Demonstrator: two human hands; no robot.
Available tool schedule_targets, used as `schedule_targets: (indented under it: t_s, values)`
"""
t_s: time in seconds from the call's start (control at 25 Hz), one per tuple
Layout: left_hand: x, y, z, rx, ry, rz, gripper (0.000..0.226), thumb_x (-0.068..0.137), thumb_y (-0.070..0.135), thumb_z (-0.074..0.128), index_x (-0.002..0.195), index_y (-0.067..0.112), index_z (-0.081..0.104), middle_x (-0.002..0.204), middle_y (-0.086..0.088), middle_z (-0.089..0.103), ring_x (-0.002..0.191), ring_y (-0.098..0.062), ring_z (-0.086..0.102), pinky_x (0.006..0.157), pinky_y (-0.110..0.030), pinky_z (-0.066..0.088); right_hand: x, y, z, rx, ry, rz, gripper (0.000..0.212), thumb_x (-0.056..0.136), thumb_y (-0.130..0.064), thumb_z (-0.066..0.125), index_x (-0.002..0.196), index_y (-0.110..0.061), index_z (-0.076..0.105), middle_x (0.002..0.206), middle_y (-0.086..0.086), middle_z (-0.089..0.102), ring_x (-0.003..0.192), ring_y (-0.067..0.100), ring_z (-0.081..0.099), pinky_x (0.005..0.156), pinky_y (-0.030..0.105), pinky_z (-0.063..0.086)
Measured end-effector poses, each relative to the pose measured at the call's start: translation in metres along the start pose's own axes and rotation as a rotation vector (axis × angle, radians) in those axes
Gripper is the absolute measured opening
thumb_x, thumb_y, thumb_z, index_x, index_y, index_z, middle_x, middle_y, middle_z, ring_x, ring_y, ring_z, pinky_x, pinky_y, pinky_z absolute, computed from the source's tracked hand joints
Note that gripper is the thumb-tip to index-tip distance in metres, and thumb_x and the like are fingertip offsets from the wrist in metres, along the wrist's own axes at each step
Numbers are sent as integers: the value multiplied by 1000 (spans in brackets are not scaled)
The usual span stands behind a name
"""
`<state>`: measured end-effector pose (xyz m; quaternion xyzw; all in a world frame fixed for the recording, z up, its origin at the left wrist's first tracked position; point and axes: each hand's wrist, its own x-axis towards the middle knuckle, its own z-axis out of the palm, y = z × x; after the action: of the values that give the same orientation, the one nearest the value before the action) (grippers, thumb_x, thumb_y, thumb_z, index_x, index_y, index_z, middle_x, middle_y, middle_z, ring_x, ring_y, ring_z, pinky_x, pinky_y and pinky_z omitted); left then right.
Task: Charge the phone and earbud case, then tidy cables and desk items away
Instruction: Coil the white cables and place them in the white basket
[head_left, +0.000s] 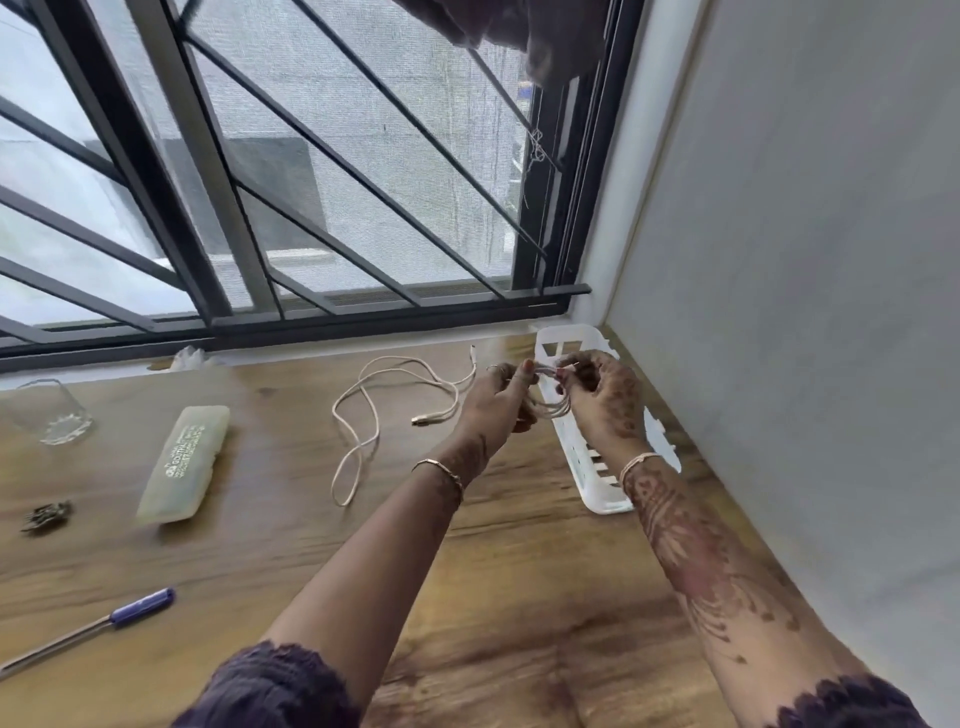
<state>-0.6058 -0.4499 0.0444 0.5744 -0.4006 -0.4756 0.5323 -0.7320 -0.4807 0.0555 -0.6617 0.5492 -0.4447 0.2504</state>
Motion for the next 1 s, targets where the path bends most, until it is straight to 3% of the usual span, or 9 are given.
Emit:
schedule_targets:
  t_s: [0.12,0.28,0.4,0.48,0.64,0.84,1.0]
  values:
    - [6,-1,9,-1,-9,-82,30,96,40,47,91,13,57,73,0,57,59,-16,55,59,-31,52,15,11,-23,-157,58,11,8,86,-15,68,93,-16,72,90,5,74,83,19,68,81,24,52]
    - [7,-11,18,-33,-21,-236,24,91,33,59,102,14,51,87,-1,56,64,-14,55,61,-33,55,32,35,-46,-535,62,-2,15,88,-27,64,99,-20,71,96,10,71,100,30,62,88,36,47]
    - [5,-16,24,-59,-28,-329,39,82,30,72,109,14,49,97,-1,57,75,-15,58,66,-35,58,34,54,-41,-837,-17,-158,13,87,-32,64,96,-26,71,93,5,71,102,25,59,101,39,28]
    - [5,-19,27,-45,-40,-351,49,77,29,76,114,13,47,99,-2,58,77,-15,59,58,-31,57,34,63,-35,-897,-51,-223,10,84,-33,67,92,-27,71,96,3,71,108,21,59,110,41,8]
    - [4,-25,32,-50,-75,-380,52,77,24,77,116,10,46,98,-3,57,75,-15,58,53,-29,55,40,71,-25,-991,-142,-261,9,87,-33,65,92,-31,72,122,4,66,127,17,51,108,45,-22]
    - [5,-28,31,-90,-75,-417,44,80,23,74,113,10,47,105,-8,59,77,-17,59,72,-39,58,41,65,-16,-1146,-215,-190,18,87,-32,65,103,-35,71,143,2,51,136,15,41,107,53,-21]
    - [5,-23,28,-106,-56,-416,42,84,21,69,118,7,47,113,-11,58,73,-15,58,58,-29,56,41,67,-17,-1127,-181,-213,17,91,-31,61,102,-36,72,140,4,54,135,17,43,107,53,-18]
